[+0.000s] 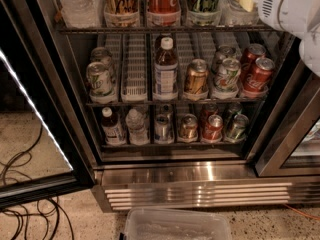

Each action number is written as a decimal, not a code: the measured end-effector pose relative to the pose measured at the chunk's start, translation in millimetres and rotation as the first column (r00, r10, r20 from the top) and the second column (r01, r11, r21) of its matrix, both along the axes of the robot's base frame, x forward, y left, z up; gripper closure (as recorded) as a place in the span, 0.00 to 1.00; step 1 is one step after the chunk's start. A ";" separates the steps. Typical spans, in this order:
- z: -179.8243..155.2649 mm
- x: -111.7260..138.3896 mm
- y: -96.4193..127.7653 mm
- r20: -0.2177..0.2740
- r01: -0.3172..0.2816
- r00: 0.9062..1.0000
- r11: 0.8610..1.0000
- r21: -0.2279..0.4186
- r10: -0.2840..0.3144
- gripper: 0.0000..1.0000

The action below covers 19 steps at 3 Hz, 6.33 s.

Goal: Pick water bottle from top shelf of fridge

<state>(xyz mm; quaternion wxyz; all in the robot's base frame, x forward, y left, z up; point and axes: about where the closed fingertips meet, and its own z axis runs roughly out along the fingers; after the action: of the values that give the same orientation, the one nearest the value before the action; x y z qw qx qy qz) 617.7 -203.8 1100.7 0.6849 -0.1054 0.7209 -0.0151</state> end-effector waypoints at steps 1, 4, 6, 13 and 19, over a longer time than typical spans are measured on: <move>-1.3 4.7 12.5 0.003 -0.011 1.000 1.000 -0.005 0.011 0.45; -13.2 22.9 22.5 0.003 0.009 1.000 0.999 0.033 -0.010 0.41; -14.6 20.5 15.1 0.033 0.081 0.996 0.996 0.020 -0.082 0.30; -31.5 40.2 -4.8 0.108 0.198 0.975 0.979 -0.039 -0.193 0.33; 0.7 40.8 -7.6 0.182 0.193 0.966 0.980 -0.048 -0.182 1.00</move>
Offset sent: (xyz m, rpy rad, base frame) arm 0.0265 0.0397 -0.0420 0.0492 0.0021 -0.0018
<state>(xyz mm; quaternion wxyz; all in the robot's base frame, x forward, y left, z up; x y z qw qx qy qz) 658.5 -211.4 1101.4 0.7377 -0.0571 0.6632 -0.1124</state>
